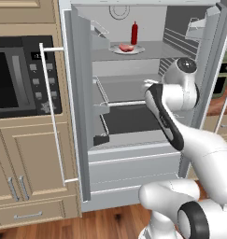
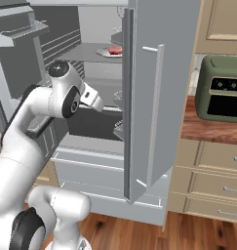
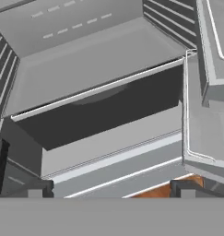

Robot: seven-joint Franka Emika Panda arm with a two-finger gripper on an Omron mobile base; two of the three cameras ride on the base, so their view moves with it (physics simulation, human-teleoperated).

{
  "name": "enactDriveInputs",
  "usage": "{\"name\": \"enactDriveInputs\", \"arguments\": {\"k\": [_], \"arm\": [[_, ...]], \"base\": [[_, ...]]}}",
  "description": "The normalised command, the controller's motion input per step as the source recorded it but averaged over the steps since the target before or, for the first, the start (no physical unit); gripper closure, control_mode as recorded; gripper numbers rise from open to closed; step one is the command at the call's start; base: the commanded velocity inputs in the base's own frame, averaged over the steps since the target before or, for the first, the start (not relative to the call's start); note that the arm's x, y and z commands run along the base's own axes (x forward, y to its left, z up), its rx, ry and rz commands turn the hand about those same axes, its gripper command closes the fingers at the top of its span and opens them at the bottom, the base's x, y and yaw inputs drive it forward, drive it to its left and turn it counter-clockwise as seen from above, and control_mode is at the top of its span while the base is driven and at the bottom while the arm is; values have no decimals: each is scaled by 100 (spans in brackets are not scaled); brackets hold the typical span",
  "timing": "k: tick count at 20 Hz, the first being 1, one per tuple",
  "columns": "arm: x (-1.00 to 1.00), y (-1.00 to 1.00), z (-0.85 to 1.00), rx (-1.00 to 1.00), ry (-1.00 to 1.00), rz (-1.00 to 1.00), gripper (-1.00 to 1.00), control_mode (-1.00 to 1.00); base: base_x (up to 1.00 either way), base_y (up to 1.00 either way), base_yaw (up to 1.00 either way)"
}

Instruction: Retrieve the steak from the fridge and place it on the saucepan with marinade on the stove.

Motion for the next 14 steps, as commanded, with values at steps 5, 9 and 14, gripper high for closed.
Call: {"name": "enactDriveInputs", "arguments": {"k": [5, 9, 14], "arm": [[-67, 28, 11, 0, -7, 23, -100, -100], [-70, 27, 5, 0, -9, 21, -100, -100], [-44, 3, 13, 0, -9, 12, -100, -100]], "base": [[0, 0, 0], [0, 0, 0], [0, 0, 0]]}}
